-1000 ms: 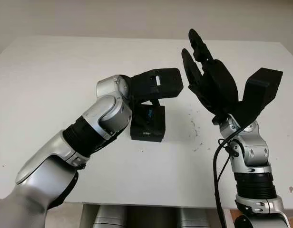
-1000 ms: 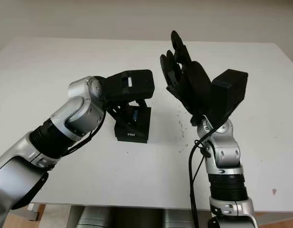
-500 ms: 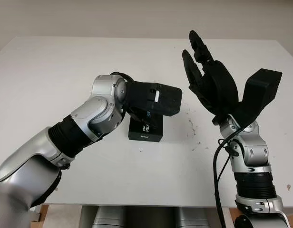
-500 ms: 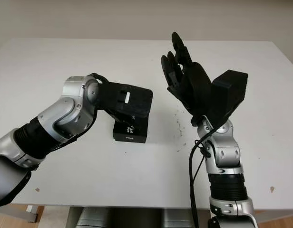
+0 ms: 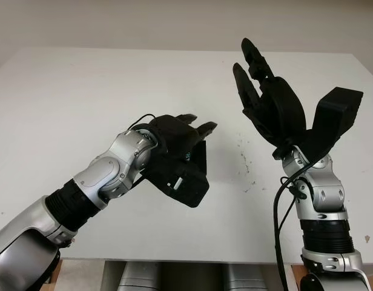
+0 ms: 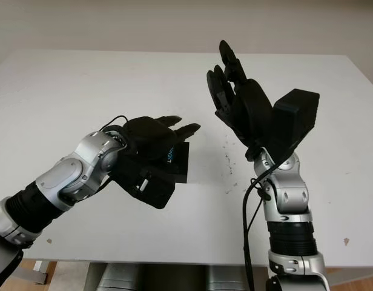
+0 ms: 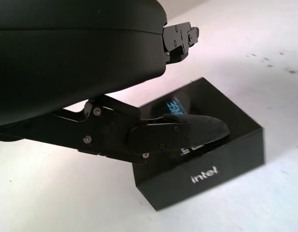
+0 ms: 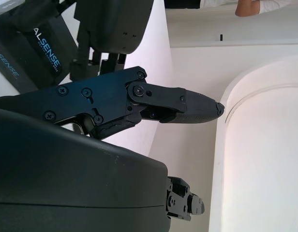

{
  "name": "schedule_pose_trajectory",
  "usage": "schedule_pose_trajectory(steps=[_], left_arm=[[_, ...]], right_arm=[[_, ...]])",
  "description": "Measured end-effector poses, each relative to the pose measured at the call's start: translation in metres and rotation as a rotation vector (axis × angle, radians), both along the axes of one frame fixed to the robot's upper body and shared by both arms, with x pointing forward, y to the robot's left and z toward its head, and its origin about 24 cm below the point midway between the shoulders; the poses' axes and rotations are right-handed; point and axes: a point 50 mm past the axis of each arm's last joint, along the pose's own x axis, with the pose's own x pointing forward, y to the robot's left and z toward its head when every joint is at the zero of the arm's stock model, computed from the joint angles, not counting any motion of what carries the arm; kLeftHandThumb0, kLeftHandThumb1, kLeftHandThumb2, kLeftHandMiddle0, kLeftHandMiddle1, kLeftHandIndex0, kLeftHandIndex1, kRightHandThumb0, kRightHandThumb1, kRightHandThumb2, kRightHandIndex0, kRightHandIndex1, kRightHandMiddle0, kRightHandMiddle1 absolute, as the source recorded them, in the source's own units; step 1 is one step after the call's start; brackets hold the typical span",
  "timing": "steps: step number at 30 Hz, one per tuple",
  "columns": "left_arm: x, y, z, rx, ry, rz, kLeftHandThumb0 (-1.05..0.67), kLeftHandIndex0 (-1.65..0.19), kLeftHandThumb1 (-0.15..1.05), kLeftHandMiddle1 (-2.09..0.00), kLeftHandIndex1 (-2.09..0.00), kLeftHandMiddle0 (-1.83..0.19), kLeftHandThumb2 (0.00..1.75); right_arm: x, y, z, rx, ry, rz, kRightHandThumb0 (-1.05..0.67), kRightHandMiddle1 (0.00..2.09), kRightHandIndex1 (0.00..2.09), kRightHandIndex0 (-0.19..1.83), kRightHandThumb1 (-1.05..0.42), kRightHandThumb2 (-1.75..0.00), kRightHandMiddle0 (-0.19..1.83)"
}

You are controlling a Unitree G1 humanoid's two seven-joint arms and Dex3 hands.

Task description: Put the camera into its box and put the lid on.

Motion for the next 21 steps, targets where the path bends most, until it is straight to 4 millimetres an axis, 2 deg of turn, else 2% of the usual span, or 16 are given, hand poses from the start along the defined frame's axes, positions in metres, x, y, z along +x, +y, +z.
schedule_pose_trajectory(steps=[6, 11, 14, 17, 21], left_arm=[[0.012, 0.019, -0.002, -0.046, -0.041, 0.077, -0.56, 0.18, 1.05, 0.0, -0.01, 0.19, 0.32], [0.018, 0.033, -0.004, -0.197, -0.016, 0.139, -0.56, 0.19, 1.05, 0.0, 0.0, 0.19, 0.31], [0.021, 0.038, 0.004, -0.368, 0.015, 0.159, -0.57, 0.19, 1.05, 0.0, 0.0, 0.19, 0.3], [0.023, 0.047, 0.016, -0.614, 0.028, 0.186, -0.61, 0.19, 1.05, 0.0, 0.0, 0.19, 0.31], [0.019, 0.058, 0.025, -0.934, 0.043, 0.18, -0.68, 0.19, 1.05, 0.0, 0.0, 0.19, 0.4]], right_arm=[[0.0, -0.004, 0.001, -0.026, -0.002, 0.016, -0.61, 0.13, 0.04, -0.16, -1.05, -0.54, -0.18], [0.0, -0.005, 0.002, -0.027, 0.0, 0.011, -0.62, 0.12, 0.04, -0.16, -1.05, -0.53, -0.19], [0.0, -0.005, 0.003, -0.033, -0.003, 0.015, -0.62, 0.07, 0.02, -0.19, -1.05, -0.56, -0.19], [0.0, -0.006, 0.003, -0.038, -0.005, 0.014, -0.66, 0.02, 0.0, -0.19, -1.05, -0.57, -0.19], [0.002, -0.009, 0.0, -0.035, 0.007, -0.013, -0.66, 0.0, 0.0, -0.19, -1.05, -0.71, -0.19]])
